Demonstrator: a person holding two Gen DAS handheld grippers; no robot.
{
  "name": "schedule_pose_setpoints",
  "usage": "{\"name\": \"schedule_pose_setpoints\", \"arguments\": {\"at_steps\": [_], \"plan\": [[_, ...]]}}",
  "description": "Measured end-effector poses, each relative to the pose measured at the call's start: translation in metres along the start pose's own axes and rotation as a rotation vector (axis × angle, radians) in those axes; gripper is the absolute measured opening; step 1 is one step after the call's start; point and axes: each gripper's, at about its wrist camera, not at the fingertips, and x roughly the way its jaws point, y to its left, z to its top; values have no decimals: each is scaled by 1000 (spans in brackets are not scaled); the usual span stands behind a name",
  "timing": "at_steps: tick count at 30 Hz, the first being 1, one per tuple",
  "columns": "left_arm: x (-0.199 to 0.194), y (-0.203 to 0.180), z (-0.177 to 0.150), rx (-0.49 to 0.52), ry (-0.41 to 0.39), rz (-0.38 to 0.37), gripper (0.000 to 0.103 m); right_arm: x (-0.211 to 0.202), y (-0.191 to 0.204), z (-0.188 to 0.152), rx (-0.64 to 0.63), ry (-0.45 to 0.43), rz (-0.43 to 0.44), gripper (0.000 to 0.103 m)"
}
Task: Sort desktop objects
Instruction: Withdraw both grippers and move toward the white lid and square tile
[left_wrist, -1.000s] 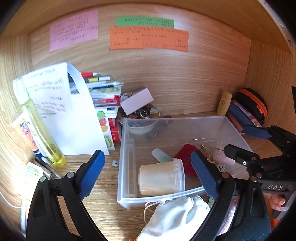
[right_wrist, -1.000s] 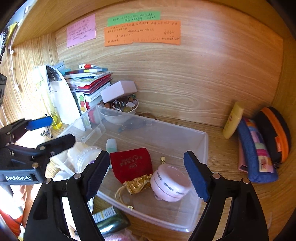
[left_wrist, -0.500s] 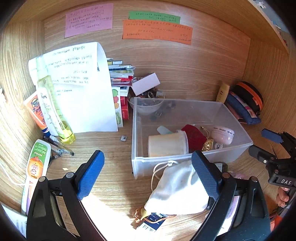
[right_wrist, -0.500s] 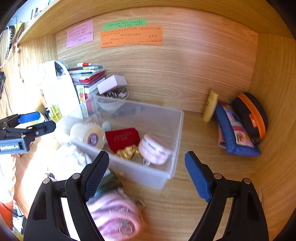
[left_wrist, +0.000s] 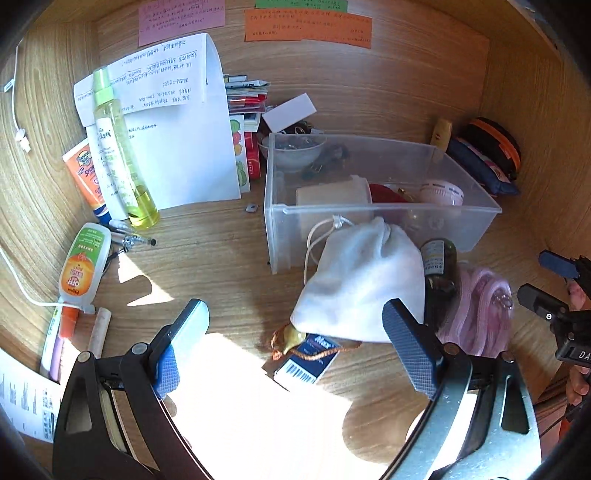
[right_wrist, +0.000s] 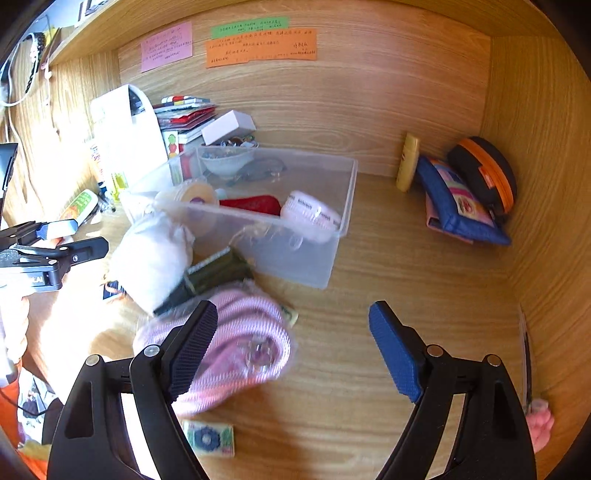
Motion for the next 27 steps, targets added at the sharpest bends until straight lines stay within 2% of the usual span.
{"name": "schedule_pose_setpoints", "arguments": {"at_steps": [9, 19, 21, 23, 27], "plan": [[-37, -21, -38, 2, -18, -24, 96, -14, 12, -42, -1, 12, 32, 82], [-51, -52, -68, 36, -12, -102, 96, -26, 28, -72, -9, 4, 72, 81], [-53, -55, -72, 38, -11, -116, 96, -26, 32, -76, -20, 4, 79, 78], [-54, -58, -77, 43, -7, -126, 96, -24, 38, -79, -32, 12, 87, 66], [-54, -63, -84, 62, 5, -131, 96, -15, 43, -81, -45, 36, 100, 54]]}}
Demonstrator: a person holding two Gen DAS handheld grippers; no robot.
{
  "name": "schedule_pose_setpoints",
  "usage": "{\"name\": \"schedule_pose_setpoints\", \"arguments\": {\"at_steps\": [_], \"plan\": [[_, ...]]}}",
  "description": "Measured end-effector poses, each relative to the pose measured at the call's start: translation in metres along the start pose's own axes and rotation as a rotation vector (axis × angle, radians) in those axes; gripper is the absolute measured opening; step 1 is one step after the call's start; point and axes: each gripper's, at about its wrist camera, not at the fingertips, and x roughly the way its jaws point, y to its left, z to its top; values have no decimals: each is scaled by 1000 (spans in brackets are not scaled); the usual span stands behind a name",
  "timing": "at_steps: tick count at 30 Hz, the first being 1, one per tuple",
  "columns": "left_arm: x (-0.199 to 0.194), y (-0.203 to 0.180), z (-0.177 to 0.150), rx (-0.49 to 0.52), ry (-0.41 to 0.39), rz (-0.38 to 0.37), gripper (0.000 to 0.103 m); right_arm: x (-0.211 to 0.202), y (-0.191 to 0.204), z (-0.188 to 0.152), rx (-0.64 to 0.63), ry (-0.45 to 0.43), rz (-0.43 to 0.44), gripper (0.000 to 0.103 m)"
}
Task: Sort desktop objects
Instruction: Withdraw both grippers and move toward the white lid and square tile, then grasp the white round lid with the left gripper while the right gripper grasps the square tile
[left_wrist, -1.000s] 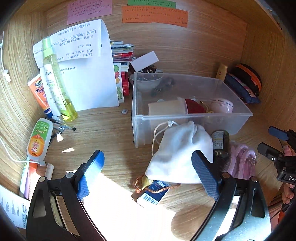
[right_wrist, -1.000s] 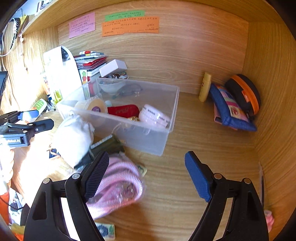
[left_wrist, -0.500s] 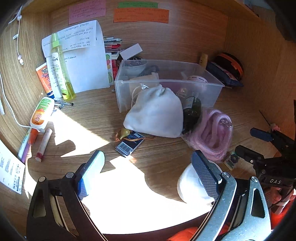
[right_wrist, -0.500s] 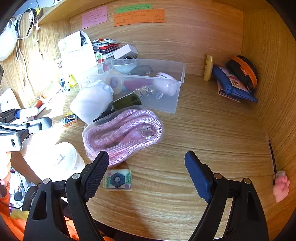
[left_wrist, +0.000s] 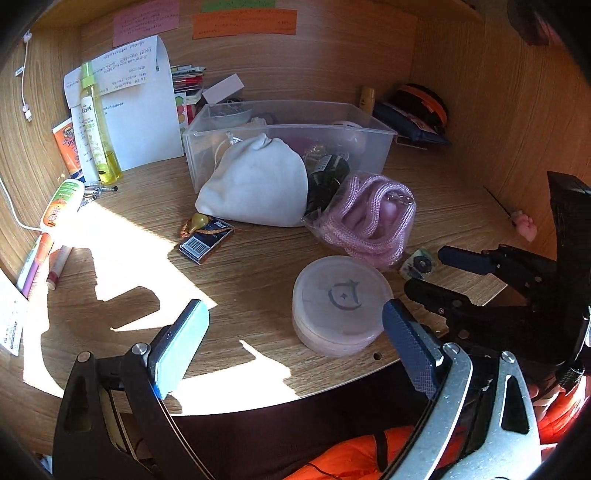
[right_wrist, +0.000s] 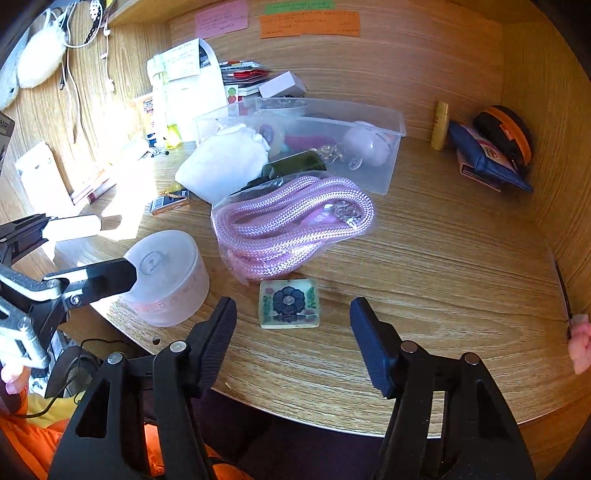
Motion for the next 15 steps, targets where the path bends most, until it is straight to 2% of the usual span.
{"name": "schedule_pose_setpoints", "arguments": {"at_steps": [2, 4, 13, 15], "plan": [[0, -3, -2, 16, 5, -12, 96, 3, 1, 0, -6, 2, 9, 36], [3, -7, -2, 28, 9, -16, 96, 5, 0, 2, -8, 2, 9, 31], [38, -13, -3, 23, 84, -30, 96, -5, -23, 7, 48, -20, -2, 31], [41, -16, -2, 31, 62, -1, 96, -8, -27, 8, 55, -27, -10, 31]]}}
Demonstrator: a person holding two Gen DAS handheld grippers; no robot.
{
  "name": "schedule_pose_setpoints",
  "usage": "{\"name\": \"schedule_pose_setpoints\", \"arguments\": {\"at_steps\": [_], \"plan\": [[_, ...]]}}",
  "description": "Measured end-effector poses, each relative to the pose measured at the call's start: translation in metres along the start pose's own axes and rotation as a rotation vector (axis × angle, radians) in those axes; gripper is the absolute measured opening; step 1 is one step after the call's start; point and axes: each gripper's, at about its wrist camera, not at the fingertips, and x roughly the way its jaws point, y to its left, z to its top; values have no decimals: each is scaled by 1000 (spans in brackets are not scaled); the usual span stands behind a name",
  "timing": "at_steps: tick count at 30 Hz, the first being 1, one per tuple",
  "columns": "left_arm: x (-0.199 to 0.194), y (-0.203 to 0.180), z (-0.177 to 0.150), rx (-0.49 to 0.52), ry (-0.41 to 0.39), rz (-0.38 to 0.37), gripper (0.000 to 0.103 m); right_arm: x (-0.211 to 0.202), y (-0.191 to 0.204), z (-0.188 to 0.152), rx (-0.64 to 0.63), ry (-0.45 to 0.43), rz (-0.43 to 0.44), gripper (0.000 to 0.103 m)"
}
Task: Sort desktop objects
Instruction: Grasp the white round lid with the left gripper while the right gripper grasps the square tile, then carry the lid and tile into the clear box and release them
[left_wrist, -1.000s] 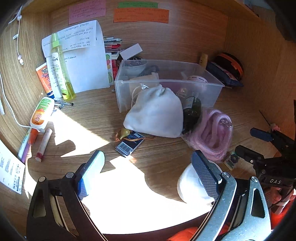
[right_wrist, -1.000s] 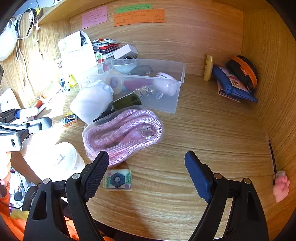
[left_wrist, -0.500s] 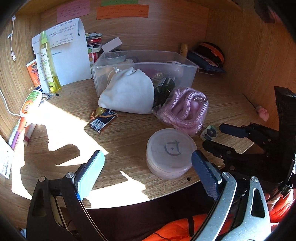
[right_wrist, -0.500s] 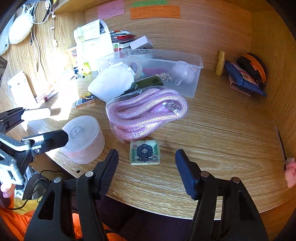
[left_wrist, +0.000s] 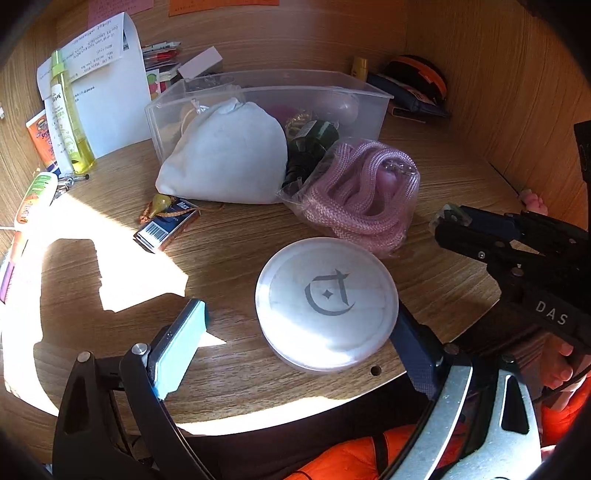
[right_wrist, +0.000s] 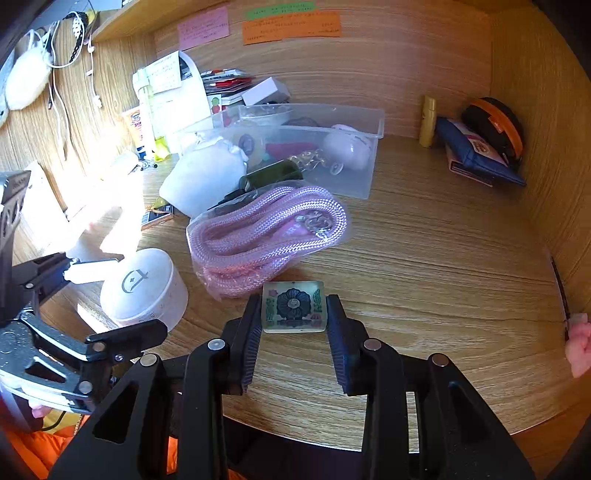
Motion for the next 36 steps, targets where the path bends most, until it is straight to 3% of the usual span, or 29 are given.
{"name": "schedule_pose_setpoints", "arguments": {"at_steps": [4, 6, 7, 14, 25, 36], "plan": [[2, -2, 2, 1, -37, 6, 93, -5, -4, 4, 8, -21, 5, 31], [2, -5, 2, 16, -48, 21, 69, -6, -5, 5, 10, -26, 8, 31], [0, -6, 3, 23, -56, 31, 65, -7, -6, 7, 11, -28, 9, 31], [-5, 4, 8, -18, -66, 34, 65, -9, -6, 16, 14, -47, 25, 31], [-38, 26, 41, -48, -208, 75, 65, -16, -6, 45, 26, -99, 60, 31], [-38, 38, 74, -22, -266, 81, 65, -23, 5, 89, -7, -181, 67, 31]]}}
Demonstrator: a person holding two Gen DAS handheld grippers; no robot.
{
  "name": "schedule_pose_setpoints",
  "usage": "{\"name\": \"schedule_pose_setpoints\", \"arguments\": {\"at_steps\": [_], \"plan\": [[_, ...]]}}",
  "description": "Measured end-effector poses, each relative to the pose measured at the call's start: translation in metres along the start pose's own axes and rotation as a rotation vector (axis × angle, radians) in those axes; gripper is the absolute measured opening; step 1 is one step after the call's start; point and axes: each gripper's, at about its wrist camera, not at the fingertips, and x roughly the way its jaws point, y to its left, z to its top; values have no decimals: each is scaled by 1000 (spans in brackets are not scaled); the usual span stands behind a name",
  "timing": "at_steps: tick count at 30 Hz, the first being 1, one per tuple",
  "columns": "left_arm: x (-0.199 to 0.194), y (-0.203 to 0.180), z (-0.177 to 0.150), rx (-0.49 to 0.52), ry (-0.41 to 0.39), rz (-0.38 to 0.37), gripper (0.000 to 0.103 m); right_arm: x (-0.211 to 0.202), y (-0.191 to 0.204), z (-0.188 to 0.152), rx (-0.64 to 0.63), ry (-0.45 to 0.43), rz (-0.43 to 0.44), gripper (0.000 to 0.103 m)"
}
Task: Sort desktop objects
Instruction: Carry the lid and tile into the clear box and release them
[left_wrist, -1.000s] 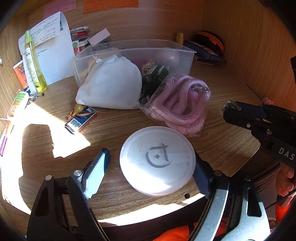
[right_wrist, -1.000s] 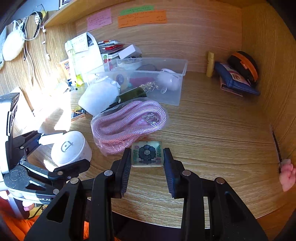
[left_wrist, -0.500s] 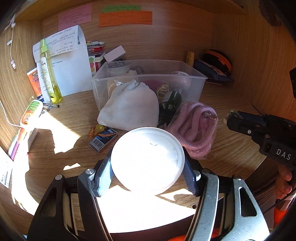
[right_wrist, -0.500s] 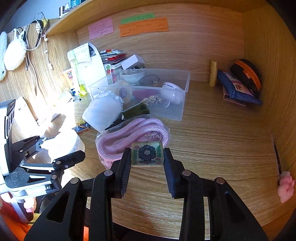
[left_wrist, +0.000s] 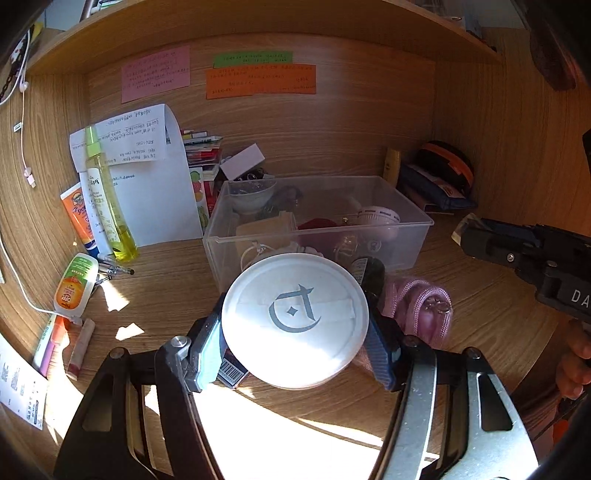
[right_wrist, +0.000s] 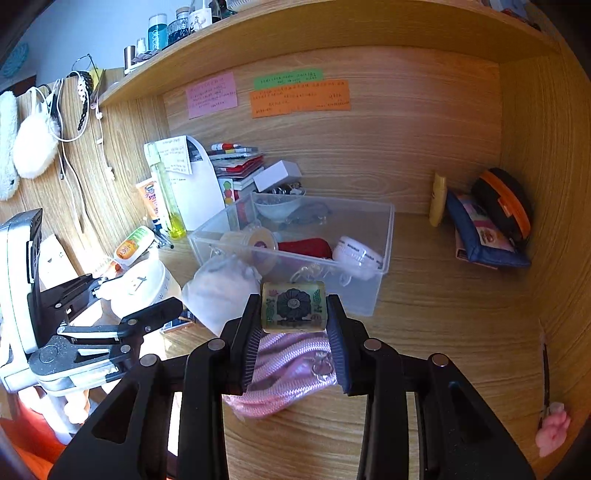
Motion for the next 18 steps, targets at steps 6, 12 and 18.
{"name": "schedule_pose_setpoints", "arguments": {"at_steps": [6, 12, 18], "plan": [[9, 12, 22, -16, -30, -20, 65, 21, -1, 20, -22, 3, -5, 31], [31, 35, 58, -62, -30, -55, 65, 53, -9, 41, -23, 35, 0, 31], [62, 48, 91, -76, 6, -62, 65, 85, -15, 62, -27, 73, 19, 31]]}}
